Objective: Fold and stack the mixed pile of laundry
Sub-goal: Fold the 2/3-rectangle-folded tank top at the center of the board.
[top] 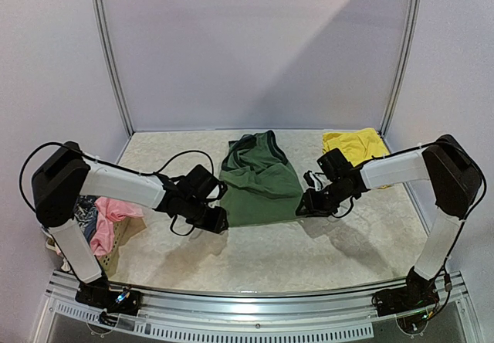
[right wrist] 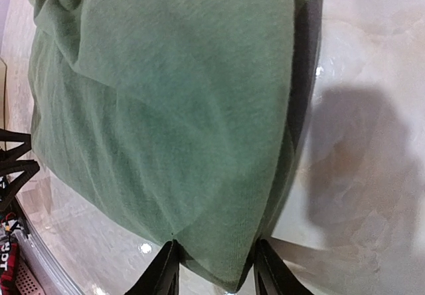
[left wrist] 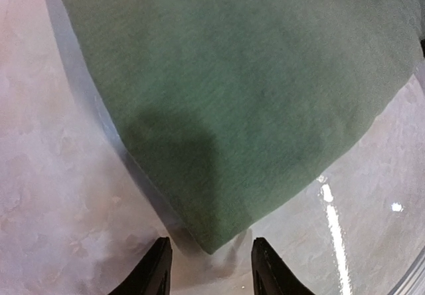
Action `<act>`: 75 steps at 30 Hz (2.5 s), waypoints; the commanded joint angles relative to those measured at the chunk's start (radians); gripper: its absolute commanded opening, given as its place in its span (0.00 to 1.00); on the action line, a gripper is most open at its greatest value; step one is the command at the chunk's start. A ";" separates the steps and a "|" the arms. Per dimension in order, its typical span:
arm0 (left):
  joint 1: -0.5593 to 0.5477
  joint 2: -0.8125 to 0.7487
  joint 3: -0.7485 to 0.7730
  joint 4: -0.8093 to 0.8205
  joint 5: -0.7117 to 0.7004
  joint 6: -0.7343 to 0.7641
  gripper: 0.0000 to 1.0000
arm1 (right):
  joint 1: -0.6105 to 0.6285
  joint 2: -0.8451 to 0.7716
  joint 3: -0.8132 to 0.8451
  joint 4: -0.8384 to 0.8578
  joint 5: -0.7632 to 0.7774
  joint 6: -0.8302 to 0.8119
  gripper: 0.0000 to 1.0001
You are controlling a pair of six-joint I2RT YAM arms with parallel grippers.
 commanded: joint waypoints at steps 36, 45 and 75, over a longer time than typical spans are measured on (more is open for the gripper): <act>-0.141 -0.153 0.015 -0.141 -0.116 -0.026 0.00 | 0.069 -0.226 -0.020 -0.184 0.071 0.006 0.00; -0.222 -0.292 0.071 -0.294 -0.177 -0.057 0.00 | 0.109 -0.426 0.009 -0.349 0.132 0.035 0.00; -0.046 -0.112 0.479 -0.513 -0.121 0.081 0.00 | 0.055 -0.124 0.618 -0.769 0.520 -0.006 0.00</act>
